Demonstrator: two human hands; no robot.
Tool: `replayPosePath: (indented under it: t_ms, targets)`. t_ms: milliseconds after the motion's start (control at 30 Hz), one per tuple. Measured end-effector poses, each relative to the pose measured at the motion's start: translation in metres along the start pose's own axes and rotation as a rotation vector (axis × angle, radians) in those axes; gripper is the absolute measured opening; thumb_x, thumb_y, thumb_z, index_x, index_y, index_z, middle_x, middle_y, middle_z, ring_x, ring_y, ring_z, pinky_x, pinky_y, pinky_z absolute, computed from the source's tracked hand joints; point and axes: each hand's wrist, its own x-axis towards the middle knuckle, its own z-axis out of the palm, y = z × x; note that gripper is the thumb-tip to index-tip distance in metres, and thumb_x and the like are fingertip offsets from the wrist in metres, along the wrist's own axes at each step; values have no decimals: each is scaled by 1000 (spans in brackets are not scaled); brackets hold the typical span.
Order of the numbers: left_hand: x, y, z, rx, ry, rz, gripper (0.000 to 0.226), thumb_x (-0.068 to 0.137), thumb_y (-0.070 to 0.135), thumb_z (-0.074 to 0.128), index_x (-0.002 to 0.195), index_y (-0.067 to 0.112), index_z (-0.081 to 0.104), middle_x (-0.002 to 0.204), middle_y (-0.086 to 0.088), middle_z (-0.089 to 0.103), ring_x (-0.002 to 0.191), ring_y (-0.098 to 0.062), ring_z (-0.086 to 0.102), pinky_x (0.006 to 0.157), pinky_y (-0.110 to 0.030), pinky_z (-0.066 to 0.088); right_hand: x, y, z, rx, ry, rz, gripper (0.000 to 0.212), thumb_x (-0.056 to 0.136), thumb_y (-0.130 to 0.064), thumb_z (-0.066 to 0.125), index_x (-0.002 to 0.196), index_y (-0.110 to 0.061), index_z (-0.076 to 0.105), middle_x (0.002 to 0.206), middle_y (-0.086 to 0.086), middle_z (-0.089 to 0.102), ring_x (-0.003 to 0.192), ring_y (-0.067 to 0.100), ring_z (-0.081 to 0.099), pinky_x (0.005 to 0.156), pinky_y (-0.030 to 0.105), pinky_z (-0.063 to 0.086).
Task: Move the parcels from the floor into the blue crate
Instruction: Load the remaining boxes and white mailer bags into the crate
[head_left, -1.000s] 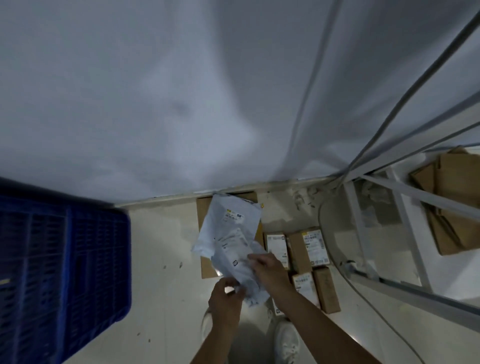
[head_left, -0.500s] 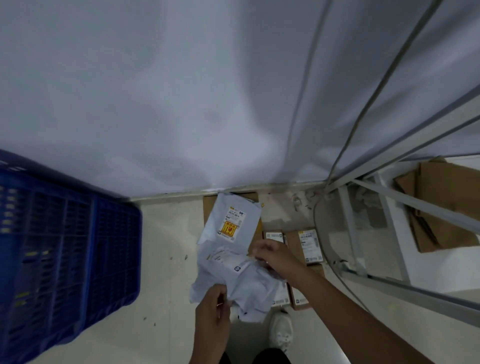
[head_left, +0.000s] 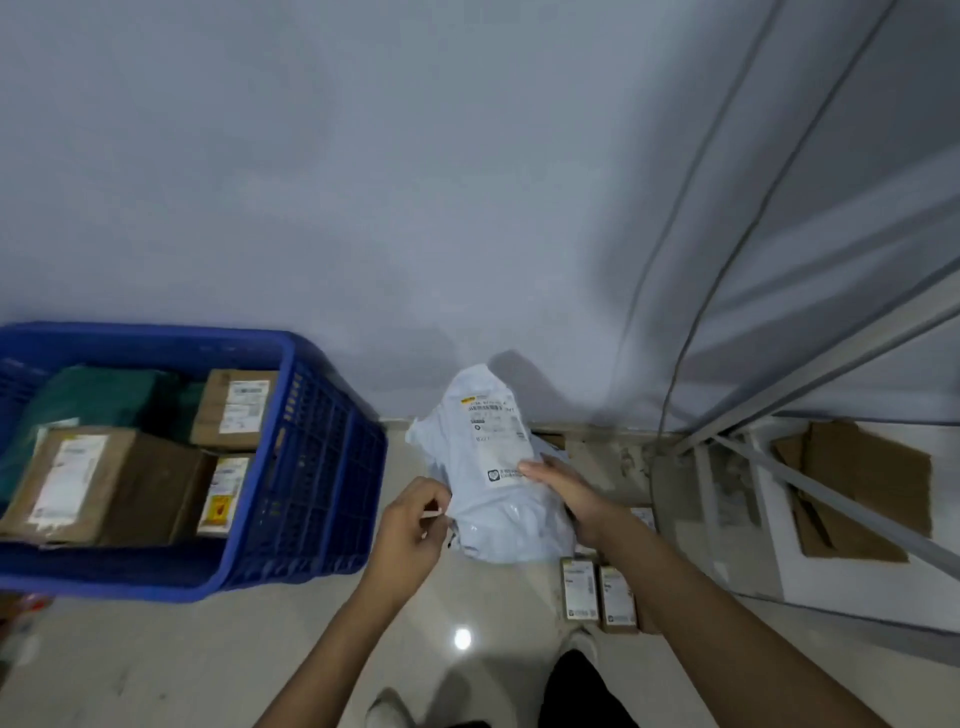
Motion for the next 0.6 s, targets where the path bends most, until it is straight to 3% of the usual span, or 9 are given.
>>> replayPosePath:
  t_ms: [67, 233, 300, 367, 433, 500, 600]
  targets:
    - [-12, 23, -30, -105, 27, -72, 26, 74, -13, 58, 76, 13, 52, 81, 1, 57, 75, -4, 57, 69, -14, 45, -22, -13, 30, 2, 18, -96, 72, 67, -32, 83, 130, -13, 54, 115, 13, 70, 102, 31, 68, 80, 40, 57]
    - [-45, 58, -116, -548, 115, -298, 16, 77, 15, 53, 92, 7, 54, 93, -3, 60, 86, -20, 58, 71, -25, 49, -75, -23, 115, 11, 14, -289, 82, 61, -30, 86, 132, -10, 51, 121, 12, 67, 109, 31, 65, 96, 51, 51]
    - [-62, 57, -154, -659, 8, -322, 37, 83, 41, 53, 99, 10, 61, 101, -6, 66, 92, -22, 63, 79, -31, 51, -94, -15, 159, 10, -15, -313, 77, 66, -27, 85, 132, -11, 50, 123, 13, 66, 111, 33, 64, 93, 50, 52]
    - [-90, 46, -192, -684, -81, -369, 64, 80, 63, 60, 122, 15, 57, 118, -5, 67, 108, -21, 65, 96, -40, 50, -113, 1, 207, -30, -55, -339, 84, 61, -29, 89, 133, -12, 48, 124, 12, 65, 111, 34, 64, 89, 48, 53]
    - [-124, 37, -230, -653, -26, -404, 72, 71, 60, 71, 125, 18, 51, 121, -5, 66, 107, -21, 66, 98, -46, 50, -127, 20, 253, -72, -84, -350, 91, 54, -26, 92, 132, -13, 48, 124, 10, 65, 111, 33, 64, 93, 51, 52]
    - [-158, 23, -262, -625, 51, -395, 64, 69, 53, 76, 120, 20, 54, 118, -4, 67, 103, -21, 68, 96, -48, 51, -138, 40, 292, -144, -157, -328, 84, 58, -21, 90, 132, -15, 50, 126, 11, 64, 115, 35, 62, 99, 56, 47]
    - [-207, 4, -300, -643, 75, -380, 57, 70, 48, 77, 120, 28, 57, 118, 2, 68, 106, -18, 67, 96, -46, 51, -143, 69, 338, -198, -229, -257, 84, 58, -32, 90, 132, -16, 53, 127, 11, 64, 117, 34, 60, 105, 58, 41]
